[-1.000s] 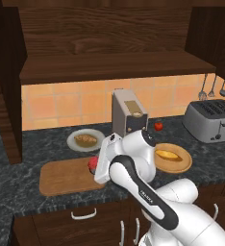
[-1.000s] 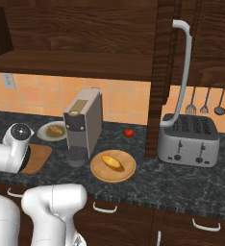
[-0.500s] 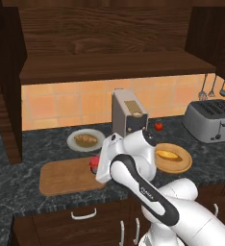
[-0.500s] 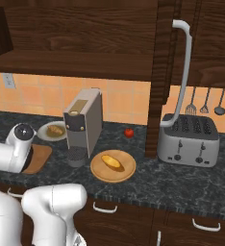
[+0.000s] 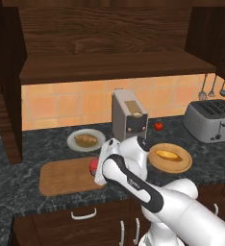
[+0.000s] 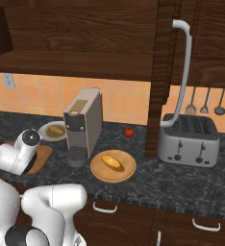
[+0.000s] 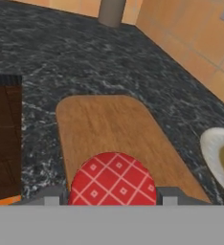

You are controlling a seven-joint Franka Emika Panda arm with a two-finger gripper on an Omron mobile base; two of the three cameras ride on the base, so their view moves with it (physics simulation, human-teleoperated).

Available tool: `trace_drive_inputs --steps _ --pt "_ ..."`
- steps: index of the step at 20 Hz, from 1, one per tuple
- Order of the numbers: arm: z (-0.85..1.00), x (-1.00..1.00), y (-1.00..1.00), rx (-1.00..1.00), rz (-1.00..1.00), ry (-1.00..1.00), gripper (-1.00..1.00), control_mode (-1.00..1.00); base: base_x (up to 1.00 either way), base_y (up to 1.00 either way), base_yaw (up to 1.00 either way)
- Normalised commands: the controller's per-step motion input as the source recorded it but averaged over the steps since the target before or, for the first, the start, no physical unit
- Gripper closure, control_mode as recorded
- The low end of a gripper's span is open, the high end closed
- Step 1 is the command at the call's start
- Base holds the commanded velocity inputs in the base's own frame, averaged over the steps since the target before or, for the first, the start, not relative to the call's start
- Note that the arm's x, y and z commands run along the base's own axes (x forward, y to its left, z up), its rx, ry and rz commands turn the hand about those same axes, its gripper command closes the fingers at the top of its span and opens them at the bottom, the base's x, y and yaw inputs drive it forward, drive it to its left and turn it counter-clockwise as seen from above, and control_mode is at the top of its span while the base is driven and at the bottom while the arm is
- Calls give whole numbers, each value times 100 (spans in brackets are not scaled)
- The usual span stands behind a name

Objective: From the different types of pastries on the counter, select a croissant and place it on the cutting board. Then retrieve a jar of jam from the cabinet and place it alongside the croissant on the cutting board.

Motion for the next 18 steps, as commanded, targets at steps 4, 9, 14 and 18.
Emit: trace_drive_inputs --steps 4,9,14,18 --pt "-47 15 0 0 0 0 100 -100 0 0 0" --pt "-40 9 6 0 0 0 100 -100 0 0 0" --pt "-33 35 5 4 -1 2 100 -100 0 0 0" --pt "-26 25 0 3 0 0 100 -100 0 0 0"
